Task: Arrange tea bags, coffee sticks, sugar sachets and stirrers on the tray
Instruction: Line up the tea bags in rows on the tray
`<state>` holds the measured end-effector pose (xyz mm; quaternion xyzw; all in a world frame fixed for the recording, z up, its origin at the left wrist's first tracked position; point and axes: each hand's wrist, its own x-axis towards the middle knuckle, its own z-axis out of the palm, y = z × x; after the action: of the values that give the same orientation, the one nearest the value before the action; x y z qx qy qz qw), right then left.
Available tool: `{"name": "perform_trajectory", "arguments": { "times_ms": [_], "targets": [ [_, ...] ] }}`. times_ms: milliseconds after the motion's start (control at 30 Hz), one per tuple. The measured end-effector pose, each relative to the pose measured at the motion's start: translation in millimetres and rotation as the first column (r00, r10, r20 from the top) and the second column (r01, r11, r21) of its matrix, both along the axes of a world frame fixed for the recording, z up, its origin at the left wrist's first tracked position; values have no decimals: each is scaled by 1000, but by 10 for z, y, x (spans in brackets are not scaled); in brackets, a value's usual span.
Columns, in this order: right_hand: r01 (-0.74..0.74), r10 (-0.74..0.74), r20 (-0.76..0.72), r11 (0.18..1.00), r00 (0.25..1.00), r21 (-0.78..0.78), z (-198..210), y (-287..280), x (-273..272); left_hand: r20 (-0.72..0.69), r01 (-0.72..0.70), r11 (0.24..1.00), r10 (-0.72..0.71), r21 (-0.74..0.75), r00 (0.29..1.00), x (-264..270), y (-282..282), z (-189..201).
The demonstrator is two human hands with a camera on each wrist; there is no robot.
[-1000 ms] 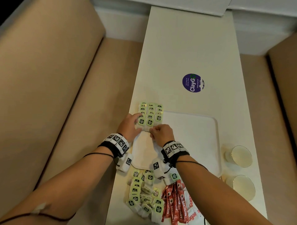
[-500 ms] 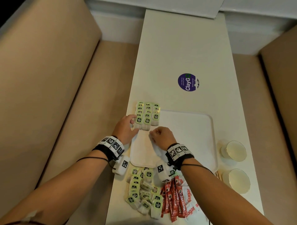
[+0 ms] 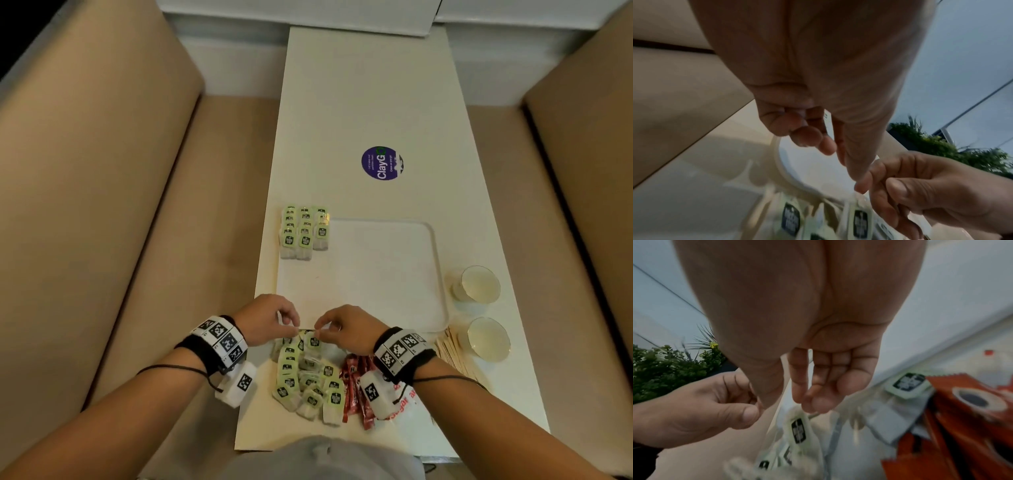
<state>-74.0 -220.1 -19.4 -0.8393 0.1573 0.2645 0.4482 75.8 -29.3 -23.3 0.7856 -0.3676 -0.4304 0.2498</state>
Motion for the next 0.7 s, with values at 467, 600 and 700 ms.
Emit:
{"name": "perform_trajectory", "arguments": {
  "times_ms": [467,600,700],
  "targets": [
    [25,-15,80,993,997,-116,-89,223,-238,62,327,942,-332,76,941,-409,-25,88],
    [64,-53,94,991,994,-119,-54,252,-248,83,312,949,-315,53,945,-429,-25,112],
    [114,-105,117,991,988,-76,4,223,-295,74,262,965,-264,24,962,-414,-16,174]
  ]
}}
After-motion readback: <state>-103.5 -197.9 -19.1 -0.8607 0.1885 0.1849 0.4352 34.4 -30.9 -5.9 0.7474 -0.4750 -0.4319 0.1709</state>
